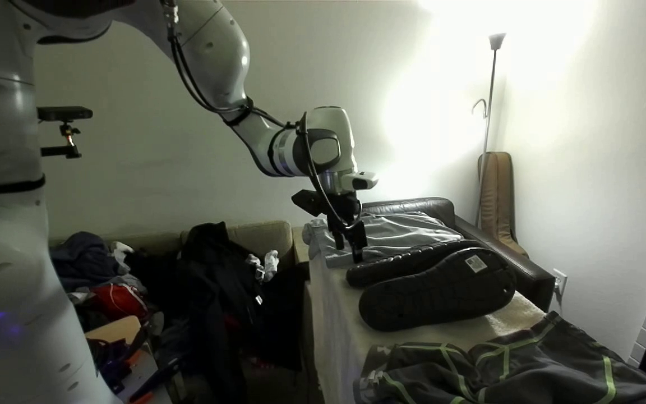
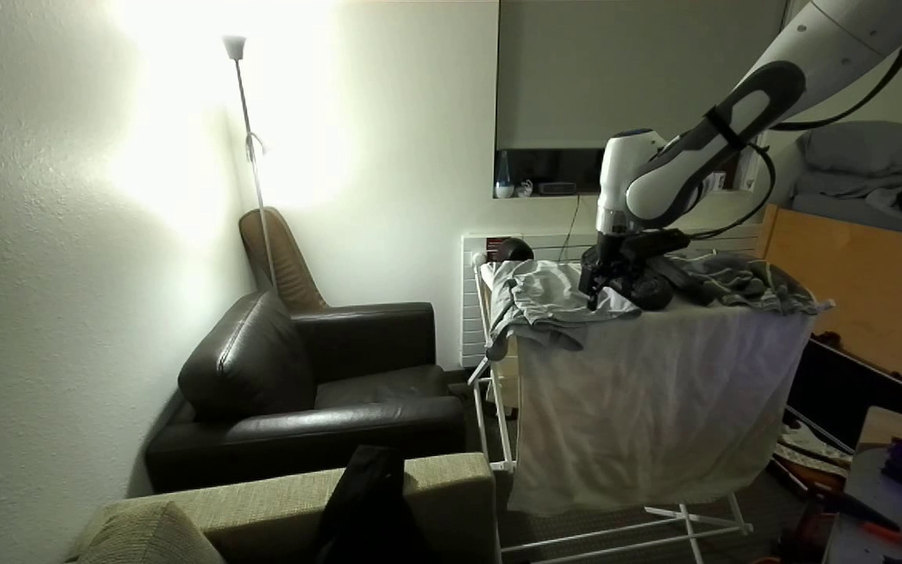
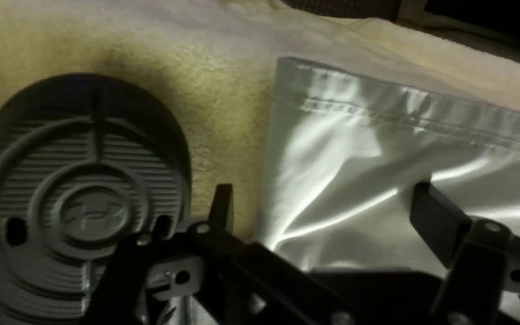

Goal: Pick up the grey cloth and put it on the sofa

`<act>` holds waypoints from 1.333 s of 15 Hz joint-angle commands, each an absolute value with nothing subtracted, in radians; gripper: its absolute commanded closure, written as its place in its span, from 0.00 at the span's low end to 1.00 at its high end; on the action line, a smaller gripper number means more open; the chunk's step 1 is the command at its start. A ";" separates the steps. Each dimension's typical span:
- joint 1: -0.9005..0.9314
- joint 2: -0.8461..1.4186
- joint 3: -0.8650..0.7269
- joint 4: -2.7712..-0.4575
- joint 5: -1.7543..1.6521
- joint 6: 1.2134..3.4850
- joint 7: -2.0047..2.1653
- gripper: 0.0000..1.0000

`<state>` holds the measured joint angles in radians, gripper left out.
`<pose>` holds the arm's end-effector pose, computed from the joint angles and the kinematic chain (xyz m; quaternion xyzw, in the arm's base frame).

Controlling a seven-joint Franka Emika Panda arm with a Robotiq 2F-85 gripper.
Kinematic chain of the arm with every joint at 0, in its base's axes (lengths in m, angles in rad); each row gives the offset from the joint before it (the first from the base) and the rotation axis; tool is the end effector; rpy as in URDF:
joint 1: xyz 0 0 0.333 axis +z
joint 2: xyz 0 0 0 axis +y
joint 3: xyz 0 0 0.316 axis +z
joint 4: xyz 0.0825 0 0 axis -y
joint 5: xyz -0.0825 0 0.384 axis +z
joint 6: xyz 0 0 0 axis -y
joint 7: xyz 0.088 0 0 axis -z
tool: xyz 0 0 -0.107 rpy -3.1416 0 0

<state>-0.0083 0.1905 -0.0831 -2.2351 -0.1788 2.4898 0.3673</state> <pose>0.5476 -0.0491 0.2913 0.9849 -0.1579 0.0403 0.0593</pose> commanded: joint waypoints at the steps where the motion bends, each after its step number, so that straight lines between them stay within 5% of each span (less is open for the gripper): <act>1: 0.005 0.204 -0.067 -2.263 -0.137 2.552 0.353 0.00; 4: 0.015 0.234 -0.063 -2.253 -0.133 2.568 0.349 0.00; 5: 0.015 0.237 -0.061 -2.252 -0.130 2.570 0.342 0.25; 16: 0.011 0.186 -0.097 -2.301 -0.190 2.500 0.296 0.92; 20: 0.002 0.078 -0.157 -2.366 -0.360 2.369 0.303 0.99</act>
